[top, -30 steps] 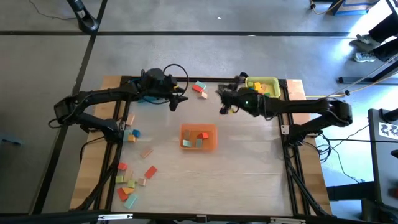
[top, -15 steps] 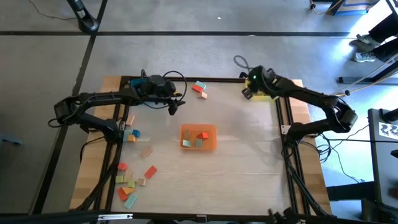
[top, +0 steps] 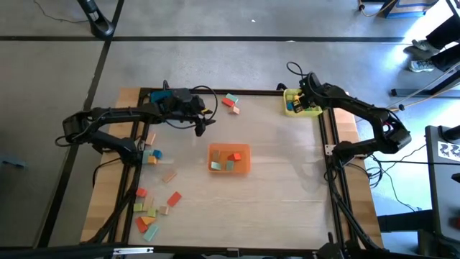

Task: Sort blocks by size
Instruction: Put the light blue cube block into the yellow bin, then put the dark blue cube block into the yellow bin

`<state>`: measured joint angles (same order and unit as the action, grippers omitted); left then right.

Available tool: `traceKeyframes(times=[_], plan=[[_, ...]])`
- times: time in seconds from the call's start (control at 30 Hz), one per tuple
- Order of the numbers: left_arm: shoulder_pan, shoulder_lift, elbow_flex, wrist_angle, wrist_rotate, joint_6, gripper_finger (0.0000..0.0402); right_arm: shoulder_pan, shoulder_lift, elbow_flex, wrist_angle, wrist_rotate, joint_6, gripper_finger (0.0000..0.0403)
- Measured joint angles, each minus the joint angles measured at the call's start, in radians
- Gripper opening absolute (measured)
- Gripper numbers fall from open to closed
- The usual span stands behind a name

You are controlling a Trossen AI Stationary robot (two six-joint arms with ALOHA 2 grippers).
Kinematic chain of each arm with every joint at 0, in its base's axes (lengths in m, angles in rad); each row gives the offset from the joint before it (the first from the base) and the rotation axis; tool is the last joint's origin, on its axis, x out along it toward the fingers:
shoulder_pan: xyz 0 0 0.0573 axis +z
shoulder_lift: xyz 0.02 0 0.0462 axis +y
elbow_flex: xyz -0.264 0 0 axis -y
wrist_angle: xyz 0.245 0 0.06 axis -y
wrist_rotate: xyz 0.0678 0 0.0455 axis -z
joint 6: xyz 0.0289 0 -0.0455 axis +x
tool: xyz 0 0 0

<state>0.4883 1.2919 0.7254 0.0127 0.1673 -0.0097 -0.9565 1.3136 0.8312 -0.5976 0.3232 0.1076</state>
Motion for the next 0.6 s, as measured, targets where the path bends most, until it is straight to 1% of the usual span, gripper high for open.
traceKeyframes(times=[0.07, 0.2, 0.47, 0.53, 0.6], plan=[[0.0, 0.0, 0.0, 0.001, 0.0, 0.0, 0.0221, 0.0, -0.002, -0.001, 0.034, 0.009, 0.017, 0.0147], [0.0, 0.0, 0.0, -0.001, 0.0, -0.006, 0.0221, 0.0, -0.001, -0.002, 0.045, 0.005, 0.018, 0.0171], [0.0, 0.0, 0.0, -0.003, 0.0, -0.014, 0.0221, 0.001, -0.001, -0.002, 0.029, -0.022, -0.013, 0.0256], [0.0, -0.011, 0.006, -0.036, -0.001, -0.008, 0.0221, 0.001, -0.001, -0.002, 0.041, -0.045, -0.024, 0.0271], [0.0, -0.03, 0.03, -0.097, -0.004, -0.007, 0.0221, 0.001, -0.001, -0.003, 0.062, -0.099, -0.038, 0.0283]])
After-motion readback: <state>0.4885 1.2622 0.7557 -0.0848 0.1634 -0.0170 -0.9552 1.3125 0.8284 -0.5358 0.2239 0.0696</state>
